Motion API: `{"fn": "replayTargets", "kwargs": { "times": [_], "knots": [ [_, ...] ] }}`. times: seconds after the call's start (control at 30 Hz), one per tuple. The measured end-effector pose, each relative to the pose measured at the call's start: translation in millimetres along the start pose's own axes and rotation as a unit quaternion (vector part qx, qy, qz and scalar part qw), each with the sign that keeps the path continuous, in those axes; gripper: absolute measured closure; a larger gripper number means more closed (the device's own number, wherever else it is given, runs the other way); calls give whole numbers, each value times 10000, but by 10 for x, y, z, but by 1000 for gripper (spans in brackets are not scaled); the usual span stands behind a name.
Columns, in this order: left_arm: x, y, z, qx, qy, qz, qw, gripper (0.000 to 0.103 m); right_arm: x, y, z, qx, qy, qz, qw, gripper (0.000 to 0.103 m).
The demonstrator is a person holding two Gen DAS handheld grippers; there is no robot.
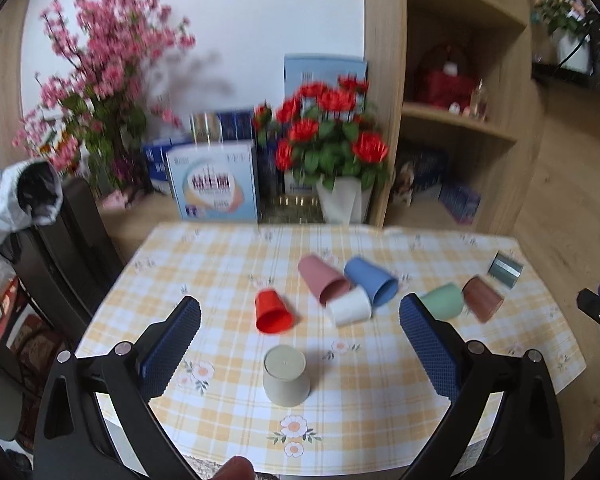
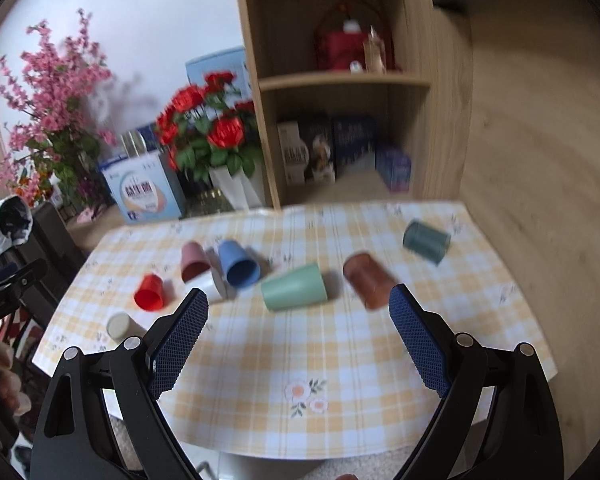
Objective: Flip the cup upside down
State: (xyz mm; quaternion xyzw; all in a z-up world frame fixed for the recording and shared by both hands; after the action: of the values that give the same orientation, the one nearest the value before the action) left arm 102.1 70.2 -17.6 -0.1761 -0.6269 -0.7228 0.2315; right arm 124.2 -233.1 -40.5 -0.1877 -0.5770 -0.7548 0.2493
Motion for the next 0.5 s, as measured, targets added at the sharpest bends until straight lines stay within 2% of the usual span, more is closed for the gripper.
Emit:
{"fn": "replayTargets", "kwargs": {
  "times": [0.27, 0.37, 0.5],
  "knots": [
    [420, 121, 6, 144, 255, -393, 9988, 6, 182, 133, 119, 141, -19, -300, 9994, 14],
    [485, 140, -18, 124, 123, -437, 9989, 6, 181, 121, 137, 144, -20, -293, 9995, 14],
    [519, 147, -20, 116, 151, -454, 9988, 6, 171, 109, 142, 148, -38, -282, 9995, 14]
  ]
}}
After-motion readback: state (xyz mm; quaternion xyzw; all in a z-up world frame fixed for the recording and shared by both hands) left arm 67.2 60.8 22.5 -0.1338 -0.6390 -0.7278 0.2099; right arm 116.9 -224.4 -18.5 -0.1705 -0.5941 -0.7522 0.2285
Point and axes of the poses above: each gripper's, at about its wrist camera, not at the fingertips, and x roughly against the way its jaws point, z to its left, y to its top, the point moved 5 cm from there along -x, roughly the way its jaws point, and after that the axes turned 10 degrees about -x, right-handed, at the moved point
